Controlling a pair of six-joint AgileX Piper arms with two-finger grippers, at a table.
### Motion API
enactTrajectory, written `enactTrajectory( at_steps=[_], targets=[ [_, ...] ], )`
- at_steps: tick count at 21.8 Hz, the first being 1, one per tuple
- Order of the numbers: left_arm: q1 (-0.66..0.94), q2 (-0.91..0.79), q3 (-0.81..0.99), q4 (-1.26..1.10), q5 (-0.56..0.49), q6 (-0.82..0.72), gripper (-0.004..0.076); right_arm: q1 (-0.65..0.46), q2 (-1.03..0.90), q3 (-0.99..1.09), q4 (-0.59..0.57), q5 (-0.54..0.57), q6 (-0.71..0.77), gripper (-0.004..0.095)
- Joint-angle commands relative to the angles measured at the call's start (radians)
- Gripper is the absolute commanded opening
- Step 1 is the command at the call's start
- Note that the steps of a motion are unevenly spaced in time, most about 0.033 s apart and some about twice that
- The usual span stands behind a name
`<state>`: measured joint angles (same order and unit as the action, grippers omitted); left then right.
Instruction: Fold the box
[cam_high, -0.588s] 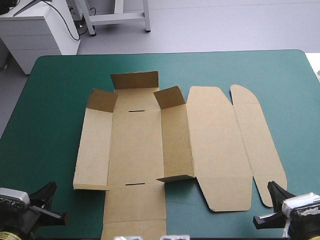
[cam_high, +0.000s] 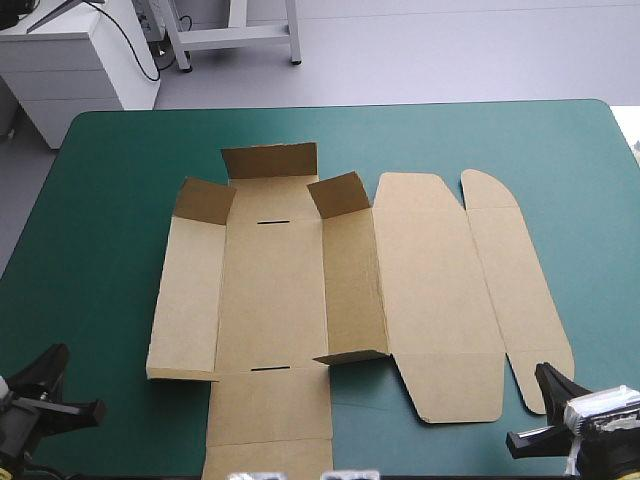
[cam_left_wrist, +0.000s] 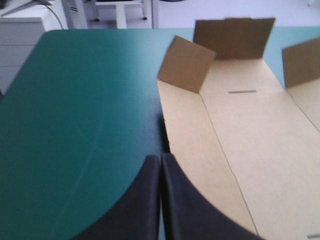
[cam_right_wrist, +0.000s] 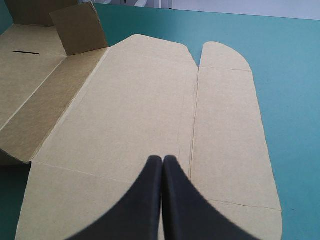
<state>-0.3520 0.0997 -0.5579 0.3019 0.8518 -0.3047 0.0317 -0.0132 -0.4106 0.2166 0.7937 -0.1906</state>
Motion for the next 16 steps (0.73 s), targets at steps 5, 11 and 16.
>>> enactTrajectory(
  at_steps=[5,11,16],
  targets=[
    [-0.007,0.391,-0.253,0.183,0.005,-0.043,-0.0008,0.003,-0.022,-0.021,0.006,-0.075,-0.001,-0.0020],
    [-0.007,0.730,-0.376,0.149,0.102,-0.034,0.0018,0.003,-0.022,-0.021,0.006,-0.075,-0.001,-0.0020],
    [0.104,0.860,-0.455,-0.008,0.107,0.156,0.0018,0.003,-0.022,-0.021,0.006,-0.075,-0.001,-0.0020]
  ],
)
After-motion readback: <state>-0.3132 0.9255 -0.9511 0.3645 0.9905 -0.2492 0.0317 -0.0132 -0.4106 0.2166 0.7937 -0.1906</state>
